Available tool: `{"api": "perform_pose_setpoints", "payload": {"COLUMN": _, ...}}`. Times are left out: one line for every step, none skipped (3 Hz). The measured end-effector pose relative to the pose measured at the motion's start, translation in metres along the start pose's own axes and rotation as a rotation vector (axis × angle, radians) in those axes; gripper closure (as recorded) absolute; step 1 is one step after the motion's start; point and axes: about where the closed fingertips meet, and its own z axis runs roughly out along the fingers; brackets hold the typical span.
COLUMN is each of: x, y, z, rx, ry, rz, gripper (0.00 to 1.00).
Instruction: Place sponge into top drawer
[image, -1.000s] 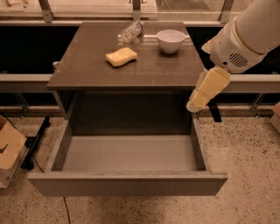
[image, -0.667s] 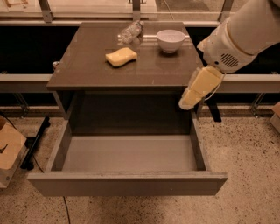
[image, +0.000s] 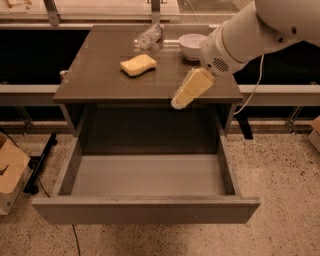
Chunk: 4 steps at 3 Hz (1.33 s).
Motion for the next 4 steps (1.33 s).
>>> {"api": "perform_pose_setpoints", "payload": {"x": -0.024, "y": -0.021, "z": 0.033, "rx": 0.016, "ry": -0.069, "rz": 0.021, "gripper": 0.0}}
{"api": "perform_pose_setpoints", "payload": {"x": -0.046, "y": -0.043, "z": 0.072, "rx": 0.009, "ry": -0.115, "rz": 0.04, "gripper": 0.0}}
{"api": "perform_pose_setpoints", "payload": {"x": -0.046, "y": -0.043, "z": 0.072, "rx": 0.009, "ry": -0.115, "rz": 0.04, "gripper": 0.0}}
{"api": "perform_pose_setpoints", "payload": {"x": -0.061, "y": -0.054, "z": 0.101, "rx": -0.013, "ry": -0.131, "rz": 0.017, "gripper": 0.0}}
